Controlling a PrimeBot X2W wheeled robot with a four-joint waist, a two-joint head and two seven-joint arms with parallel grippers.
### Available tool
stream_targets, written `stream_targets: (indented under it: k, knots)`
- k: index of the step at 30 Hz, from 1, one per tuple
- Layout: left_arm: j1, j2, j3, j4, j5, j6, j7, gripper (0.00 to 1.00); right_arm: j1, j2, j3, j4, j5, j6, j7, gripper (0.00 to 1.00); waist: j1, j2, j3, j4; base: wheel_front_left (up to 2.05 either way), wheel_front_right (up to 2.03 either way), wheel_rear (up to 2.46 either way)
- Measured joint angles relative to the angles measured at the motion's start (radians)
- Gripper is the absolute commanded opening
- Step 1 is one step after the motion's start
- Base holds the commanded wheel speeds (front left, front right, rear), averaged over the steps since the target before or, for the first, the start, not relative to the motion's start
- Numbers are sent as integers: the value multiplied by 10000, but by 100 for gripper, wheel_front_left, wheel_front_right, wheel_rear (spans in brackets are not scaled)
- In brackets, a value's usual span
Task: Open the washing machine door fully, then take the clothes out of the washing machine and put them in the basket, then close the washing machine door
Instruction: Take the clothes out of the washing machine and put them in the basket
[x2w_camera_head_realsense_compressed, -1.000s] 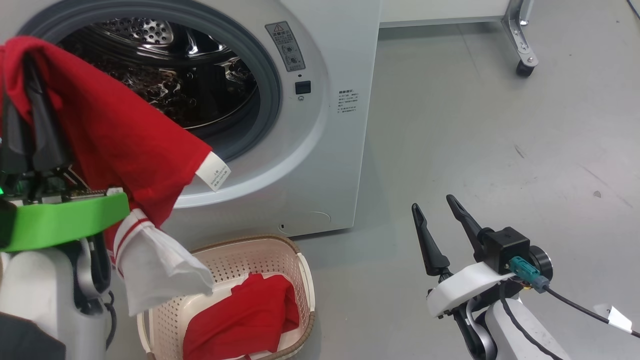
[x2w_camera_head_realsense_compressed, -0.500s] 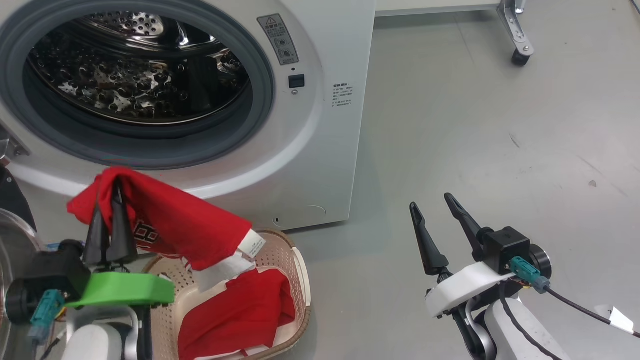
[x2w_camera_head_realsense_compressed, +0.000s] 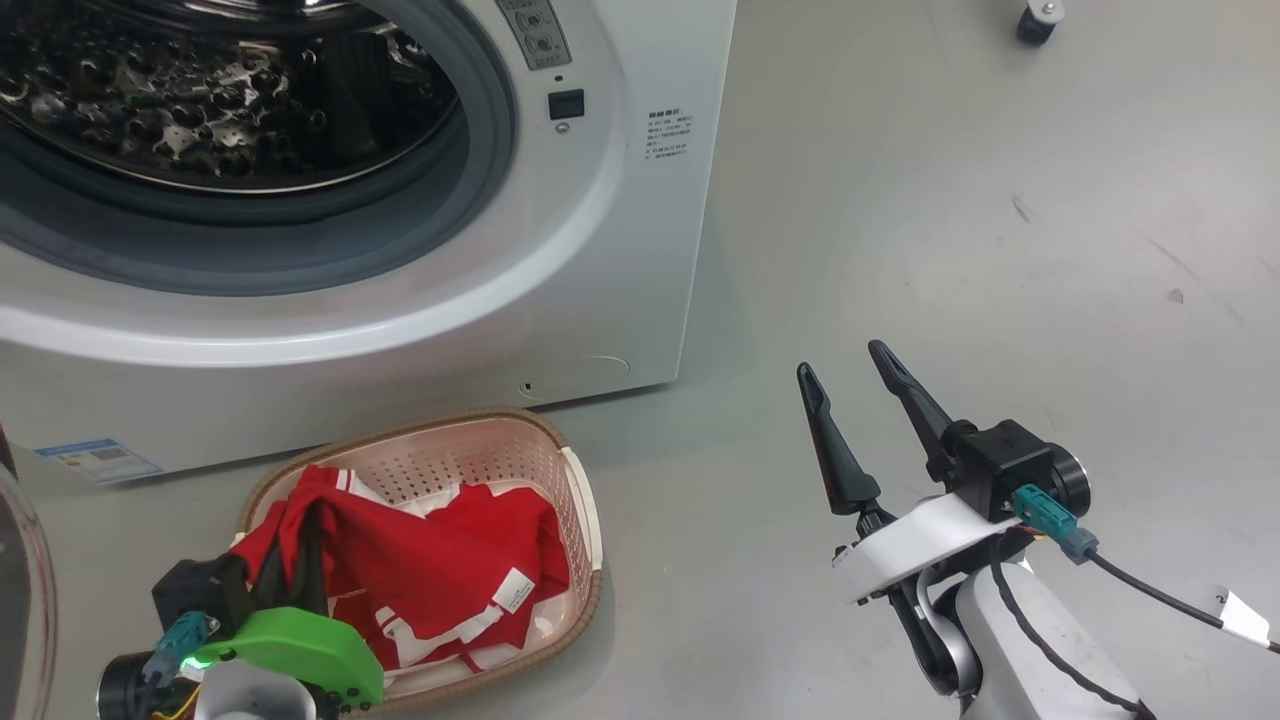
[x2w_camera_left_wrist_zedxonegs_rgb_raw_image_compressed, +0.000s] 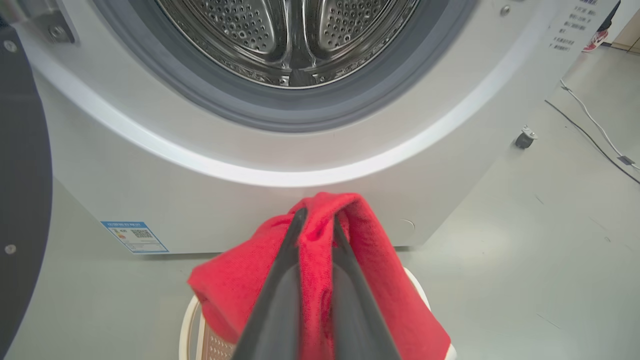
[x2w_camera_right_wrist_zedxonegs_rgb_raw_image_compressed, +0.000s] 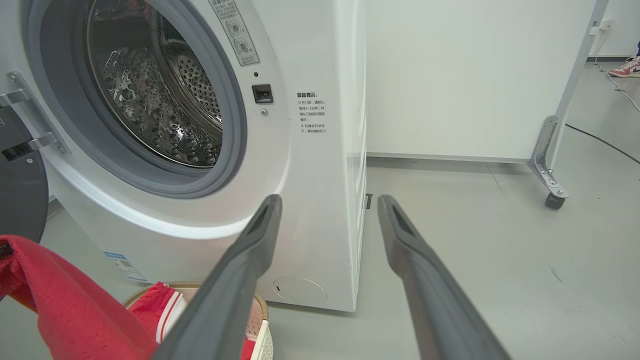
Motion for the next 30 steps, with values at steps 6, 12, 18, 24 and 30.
stream_targets:
  k: [6,12,18,24,30]
  knots:
    - [-365,12,107,1183,-171,-173,86,0,-318,-6,290,-313,4,0,0,100,0,0,710,-155,0,0,0]
    - [-1418,173,244,1716,-169,-334,61,0,-655,-8,414,-598,31,-107,0,100,0,0,1516,-342,0,0,0]
    - [-2542,430,253,2391,-140,-487,117,0,-1077,-12,445,-934,77,-251,0,100,1,0,2361,-497,0,0,0]
    - [-3261,476,222,3402,-146,-610,539,0,-1618,-12,514,-1158,75,-366,0,100,2,0,3215,-603,0,0,0]
    - [-3917,454,391,4374,-351,-688,729,0,-1987,-12,627,-1271,67,-389,0,100,2,0,4003,-677,0,0,0]
